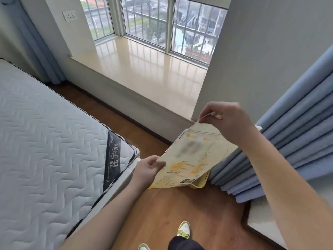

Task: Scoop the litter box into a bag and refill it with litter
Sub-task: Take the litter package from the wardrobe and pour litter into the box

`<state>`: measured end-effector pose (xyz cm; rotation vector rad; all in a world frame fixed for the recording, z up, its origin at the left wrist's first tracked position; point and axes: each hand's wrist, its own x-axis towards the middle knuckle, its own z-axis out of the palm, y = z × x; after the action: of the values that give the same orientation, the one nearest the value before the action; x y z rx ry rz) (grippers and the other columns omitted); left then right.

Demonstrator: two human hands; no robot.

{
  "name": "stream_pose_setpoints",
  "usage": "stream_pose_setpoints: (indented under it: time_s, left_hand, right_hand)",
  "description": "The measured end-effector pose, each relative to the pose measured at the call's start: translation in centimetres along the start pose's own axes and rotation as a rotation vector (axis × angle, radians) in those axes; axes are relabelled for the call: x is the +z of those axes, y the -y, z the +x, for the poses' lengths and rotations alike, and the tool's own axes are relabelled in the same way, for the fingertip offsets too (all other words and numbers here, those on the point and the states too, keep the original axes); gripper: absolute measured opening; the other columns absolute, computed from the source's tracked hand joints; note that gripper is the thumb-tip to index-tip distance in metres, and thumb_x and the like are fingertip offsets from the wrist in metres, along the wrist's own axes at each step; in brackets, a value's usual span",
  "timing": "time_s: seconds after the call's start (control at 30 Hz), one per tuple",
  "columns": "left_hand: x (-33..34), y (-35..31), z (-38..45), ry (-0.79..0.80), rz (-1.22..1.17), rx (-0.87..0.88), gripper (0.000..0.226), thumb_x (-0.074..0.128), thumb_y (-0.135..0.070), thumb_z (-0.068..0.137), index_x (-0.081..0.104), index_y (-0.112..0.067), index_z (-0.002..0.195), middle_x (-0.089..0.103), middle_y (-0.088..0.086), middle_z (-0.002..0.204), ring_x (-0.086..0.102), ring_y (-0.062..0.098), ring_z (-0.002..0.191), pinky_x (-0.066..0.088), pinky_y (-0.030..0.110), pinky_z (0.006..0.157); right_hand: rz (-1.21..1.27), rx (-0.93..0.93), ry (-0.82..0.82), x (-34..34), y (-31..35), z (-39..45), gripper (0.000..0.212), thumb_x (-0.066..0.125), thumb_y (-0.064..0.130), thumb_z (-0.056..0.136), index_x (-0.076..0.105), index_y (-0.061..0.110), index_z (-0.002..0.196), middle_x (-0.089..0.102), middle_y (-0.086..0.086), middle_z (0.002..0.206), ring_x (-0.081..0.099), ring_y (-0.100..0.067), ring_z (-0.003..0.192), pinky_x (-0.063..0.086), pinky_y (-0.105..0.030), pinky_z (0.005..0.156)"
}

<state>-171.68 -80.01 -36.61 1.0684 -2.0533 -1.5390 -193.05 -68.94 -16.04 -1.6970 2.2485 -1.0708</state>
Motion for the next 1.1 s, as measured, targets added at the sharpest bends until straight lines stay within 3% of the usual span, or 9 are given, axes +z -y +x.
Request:
stream_pose_setpoints:
  time_s: [0.13,0.23,0.4,0.5,0.6,0.7,0.8,0.97,1.1]
  left_hand:
    - [-0.2,-0.1,-0.2,-0.070,-0.145,0.019,0.017,0.072,-0.029,0.087,0.068,-0.018,0.075,0.068,0.002,0.071,0.058,0.009,0.066,0.045,0.029,0.066]
    - [-0.4,-0.4,-0.1,-0.087,-0.124,0.057,0.017,0.071,-0.027,0.088,0.067,-0.016,0.075,0.067,0.002,0.070,0.057,0.008,0.065,0.045,0.029,0.065]
    - [-0.7,-1.0,1.2,-0.099,0.023,0.118,0.017,0.069,-0.027,0.089,0.066,-0.023,0.072,0.064,-0.011,0.065,0.058,0.006,0.065,0.042,0.021,0.060]
    - [-0.6,-1.2,2.4,-0.105,0.088,0.142,0.014,0.069,-0.028,0.088,0.069,-0.021,0.076,0.066,-0.008,0.066,0.061,0.010,0.066,0.043,0.025,0.059]
    - [0.5,-0.7,3.8,-0.101,0.141,0.137,0.019,0.068,-0.035,0.084,0.071,-0.018,0.077,0.065,-0.005,0.064,0.059,0.012,0.063,0.044,0.031,0.059]
    - [2.2,-0.4,5.3,-0.111,0.231,0.101,0.025,0.065,-0.041,0.082,0.066,-0.018,0.072,0.061,-0.005,0.060,0.054,0.012,0.059,0.043,0.035,0.058]
    - [3.9,-0.7,6.8,-0.117,0.244,0.033,0.020,0.070,-0.032,0.086,0.064,-0.027,0.068,0.058,-0.017,0.058,0.051,0.005,0.059,0.039,0.028,0.057]
    - [5.3,-0.4,8.7,-0.167,0.269,0.063,0.018,0.066,-0.039,0.082,0.074,-0.023,0.081,0.061,-0.033,0.068,0.057,-0.008,0.070,0.036,0.008,0.060]
    - [5.4,2.4,9.7,-0.159,0.242,0.055,0.021,0.066,-0.049,0.080,0.074,-0.030,0.080,0.066,-0.027,0.071,0.061,-0.004,0.068,0.040,0.011,0.059]
  right_hand:
    - [-0.168,0.007,-0.066,0.5,-0.3,-0.5,0.002,0.071,0.020,0.085,0.070,0.019,0.086,0.067,0.014,0.082,0.062,0.001,0.080,0.046,-0.016,0.075]
    - [-0.471,-0.164,-0.163,1.4,-0.5,-1.1,0.023,0.074,0.029,0.080,0.069,0.018,0.100,0.068,0.002,0.103,0.061,-0.023,0.100,0.041,-0.037,0.092]
    - [-0.578,-0.343,0.193,7.1,-1.1,-2.0,0.055,0.081,0.034,0.070,0.062,0.020,0.119,0.064,0.001,0.116,0.057,-0.023,0.113,0.037,-0.043,0.107]
    - [-0.655,-0.335,0.257,10.4,-3.5,-1.8,0.048,0.083,0.024,0.068,0.064,0.019,0.112,0.066,0.001,0.105,0.059,-0.023,0.107,0.025,-0.040,0.111]
    - [-0.723,-0.350,0.249,12.5,-5.9,-0.5,0.021,0.076,0.013,0.070,0.067,0.020,0.088,0.064,0.002,0.082,0.061,-0.023,0.085,0.025,-0.037,0.106]
    - [-0.761,-0.337,0.311,13.4,-7.8,0.7,0.025,0.071,0.002,0.058,0.058,0.022,0.066,0.055,0.004,0.063,0.052,-0.021,0.063,0.037,-0.032,0.082]
    - [-0.765,-0.356,0.363,13.4,-10.4,1.6,0.028,0.071,0.002,0.056,0.053,0.023,0.061,0.051,0.006,0.057,0.047,-0.019,0.058,0.035,-0.031,0.067]
    - [-0.657,-0.412,0.325,14.0,-14.0,2.9,0.027,0.067,0.001,0.063,0.051,0.022,0.062,0.048,0.005,0.058,0.045,-0.019,0.059,0.035,-0.031,0.069]
    - [-0.562,-0.512,0.290,16.3,-16.2,3.3,0.022,0.063,0.002,0.070,0.056,0.022,0.067,0.051,0.005,0.063,0.047,-0.019,0.062,0.036,-0.030,0.072]
